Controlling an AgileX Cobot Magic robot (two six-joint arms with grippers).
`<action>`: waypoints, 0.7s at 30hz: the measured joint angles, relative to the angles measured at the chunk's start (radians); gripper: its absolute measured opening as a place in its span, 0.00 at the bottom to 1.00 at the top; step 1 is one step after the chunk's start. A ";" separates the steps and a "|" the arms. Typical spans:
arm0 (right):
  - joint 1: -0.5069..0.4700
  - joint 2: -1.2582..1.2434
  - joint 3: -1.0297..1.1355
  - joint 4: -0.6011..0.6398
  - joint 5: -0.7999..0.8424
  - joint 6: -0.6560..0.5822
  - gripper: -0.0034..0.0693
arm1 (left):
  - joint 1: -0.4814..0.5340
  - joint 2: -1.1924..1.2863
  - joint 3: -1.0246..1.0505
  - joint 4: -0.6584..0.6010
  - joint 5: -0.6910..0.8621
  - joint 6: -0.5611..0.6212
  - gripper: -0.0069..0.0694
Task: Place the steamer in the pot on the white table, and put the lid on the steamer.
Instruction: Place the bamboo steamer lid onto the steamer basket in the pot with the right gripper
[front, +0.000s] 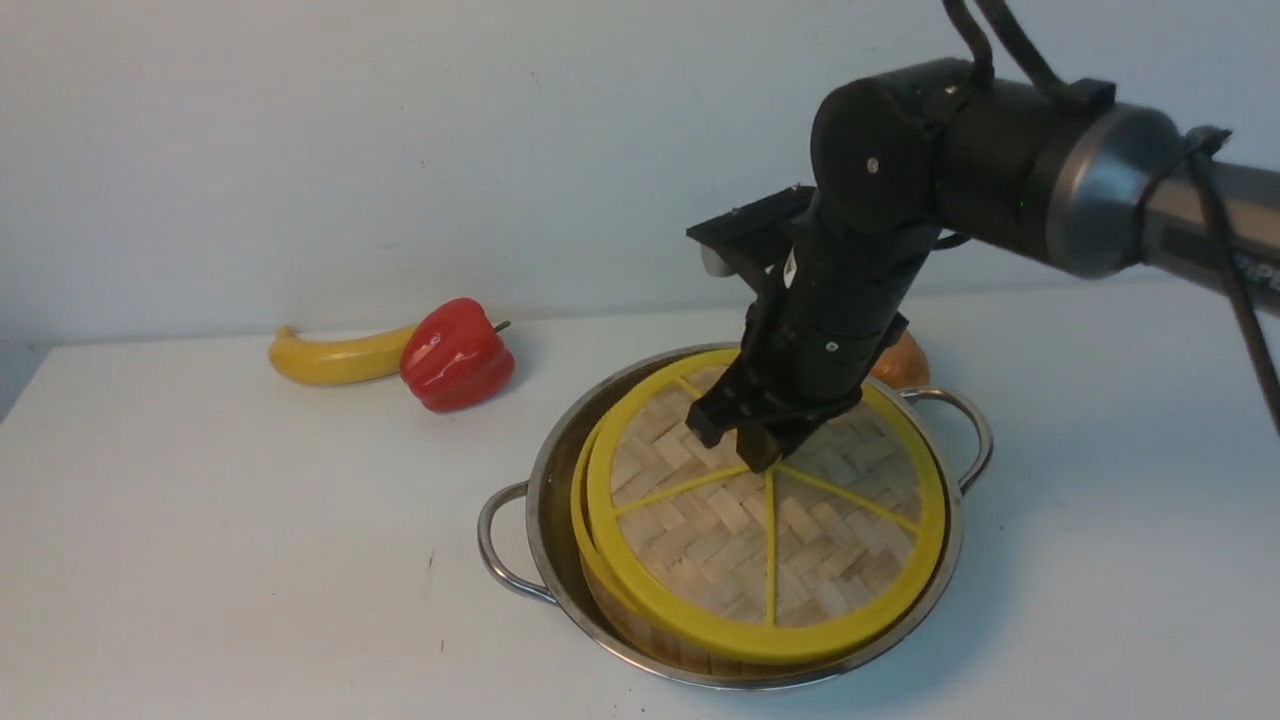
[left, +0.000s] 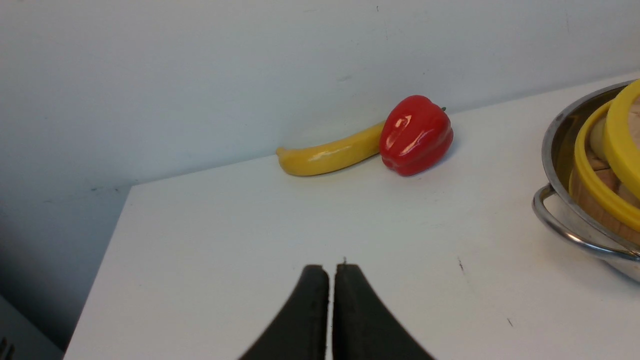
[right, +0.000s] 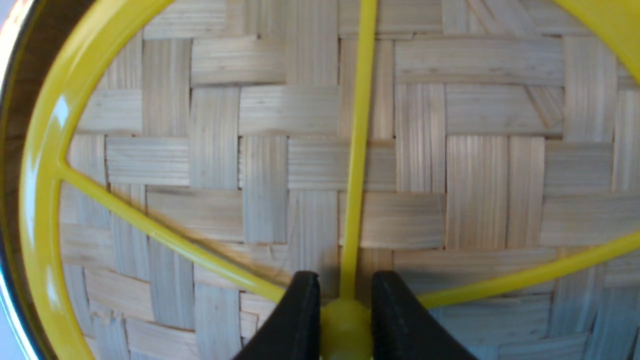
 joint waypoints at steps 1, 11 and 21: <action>0.003 0.004 -0.007 0.000 -0.004 -0.004 0.24 | 0.000 0.000 0.000 0.000 0.000 0.000 0.10; 0.019 0.071 -0.140 -0.012 0.007 -0.014 0.24 | 0.000 0.000 0.000 0.000 0.000 0.000 0.10; 0.022 0.097 -0.158 -0.019 0.000 -0.011 0.24 | 0.000 0.000 0.000 0.000 0.000 0.000 0.10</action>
